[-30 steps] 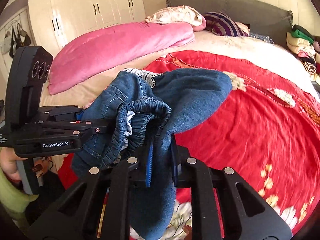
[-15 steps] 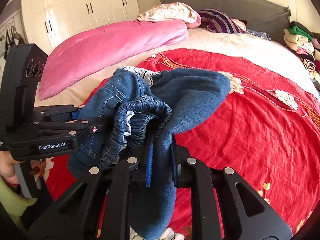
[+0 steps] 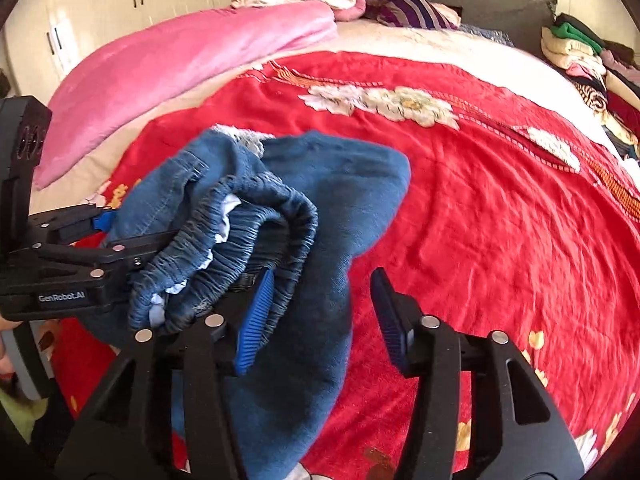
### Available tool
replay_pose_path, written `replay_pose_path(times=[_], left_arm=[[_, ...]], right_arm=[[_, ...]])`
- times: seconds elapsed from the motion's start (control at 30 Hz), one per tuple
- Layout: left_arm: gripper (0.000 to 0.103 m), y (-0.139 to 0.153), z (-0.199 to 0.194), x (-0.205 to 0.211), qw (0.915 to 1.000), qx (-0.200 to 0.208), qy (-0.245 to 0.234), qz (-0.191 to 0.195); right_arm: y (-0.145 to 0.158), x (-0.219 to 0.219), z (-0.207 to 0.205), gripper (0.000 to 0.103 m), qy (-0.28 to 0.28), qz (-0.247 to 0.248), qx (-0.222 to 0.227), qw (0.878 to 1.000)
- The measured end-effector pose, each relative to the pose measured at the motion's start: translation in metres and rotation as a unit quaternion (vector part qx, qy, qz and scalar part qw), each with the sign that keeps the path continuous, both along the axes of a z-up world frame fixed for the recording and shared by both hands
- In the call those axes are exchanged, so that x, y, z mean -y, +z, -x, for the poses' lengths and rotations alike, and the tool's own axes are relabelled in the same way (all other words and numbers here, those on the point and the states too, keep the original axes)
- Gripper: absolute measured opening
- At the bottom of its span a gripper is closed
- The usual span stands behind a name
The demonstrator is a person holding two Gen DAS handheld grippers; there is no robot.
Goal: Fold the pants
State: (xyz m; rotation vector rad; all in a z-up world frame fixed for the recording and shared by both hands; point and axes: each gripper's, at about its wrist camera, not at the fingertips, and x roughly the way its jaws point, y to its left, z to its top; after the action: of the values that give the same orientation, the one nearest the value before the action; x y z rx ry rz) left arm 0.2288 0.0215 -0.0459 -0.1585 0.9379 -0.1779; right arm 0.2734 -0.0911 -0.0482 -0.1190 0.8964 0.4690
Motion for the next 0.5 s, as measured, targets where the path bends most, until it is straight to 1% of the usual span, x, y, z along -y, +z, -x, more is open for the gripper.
replay_pose_path(times=[0.07, 0.23, 0.4, 0.5], left_arm=[[0.066, -0.002, 0.001, -0.001, 1.0000, -0.001, 0.002, 0.004], [0.067, -0.003, 0.005, -0.001, 1.0000, -0.001, 0.004, 0.005], [0.067, 0.001, 0.007, 0.000, 1.0000, 0.002, 0.006, 0.003], [0.068, 0.006, 0.011, -0.001, 0.9999, 0.008, 0.009, 0.002]], right_arm=[[-0.003, 0.002, -0.001, 0.050, -0.004, 0.001, -0.001, 1.000], [-0.002, 0.005, 0.001, 0.056, -0.011, 0.000, -0.002, 1.000], [0.002, 0.007, 0.003, 0.062, -0.017, 0.000, 0.003, 1.000], [0.009, 0.012, 0.008, 0.065, -0.023, -0.008, 0.012, 1.000]])
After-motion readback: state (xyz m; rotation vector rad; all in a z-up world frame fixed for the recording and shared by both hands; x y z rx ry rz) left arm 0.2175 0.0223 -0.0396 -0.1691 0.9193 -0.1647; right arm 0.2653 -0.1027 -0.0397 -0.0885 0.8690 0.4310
